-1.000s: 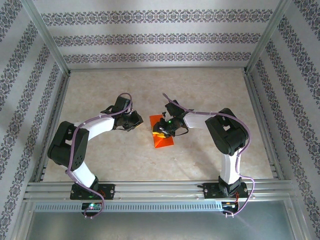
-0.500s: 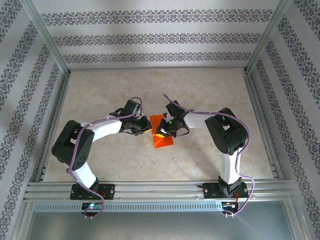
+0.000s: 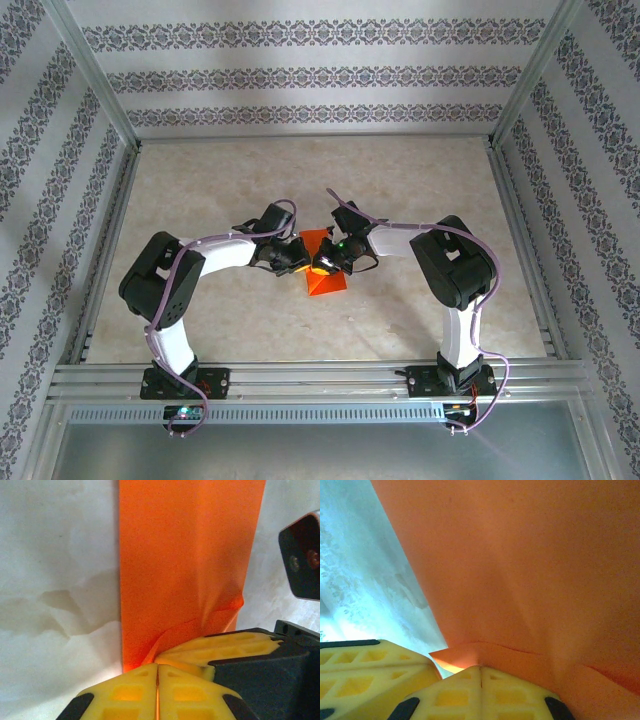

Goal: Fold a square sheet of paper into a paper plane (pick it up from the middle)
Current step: Fold the triangle a second time at the center of the table.

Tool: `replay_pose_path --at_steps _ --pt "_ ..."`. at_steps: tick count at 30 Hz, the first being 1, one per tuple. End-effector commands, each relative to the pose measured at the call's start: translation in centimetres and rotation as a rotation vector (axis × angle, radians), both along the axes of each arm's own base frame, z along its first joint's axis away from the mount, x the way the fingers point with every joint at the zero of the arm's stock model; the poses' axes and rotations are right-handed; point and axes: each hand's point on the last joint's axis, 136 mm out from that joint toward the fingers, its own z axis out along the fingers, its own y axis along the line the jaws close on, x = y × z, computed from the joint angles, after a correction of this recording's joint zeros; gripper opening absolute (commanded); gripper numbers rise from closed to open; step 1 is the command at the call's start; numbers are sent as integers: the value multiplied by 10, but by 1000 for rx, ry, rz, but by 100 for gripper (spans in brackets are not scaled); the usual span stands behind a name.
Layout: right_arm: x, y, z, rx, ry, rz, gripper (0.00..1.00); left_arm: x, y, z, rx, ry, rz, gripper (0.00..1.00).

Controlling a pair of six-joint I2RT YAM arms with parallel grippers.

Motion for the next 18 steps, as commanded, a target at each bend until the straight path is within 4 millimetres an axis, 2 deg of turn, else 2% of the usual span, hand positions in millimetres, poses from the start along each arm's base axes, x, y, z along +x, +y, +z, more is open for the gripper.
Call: replay_pose_path --at_steps 1,14,18 --pt "-19 -25 -37 -129 94 -17 0 0 -4 -7 18 12 3 7" --pt "-17 -20 -31 -100 79 -15 0 -6 9 -25 107 44 8 2" --pt "-8 -9 -7 -19 29 -12 0 -11 16 -31 150 63 -1 0"
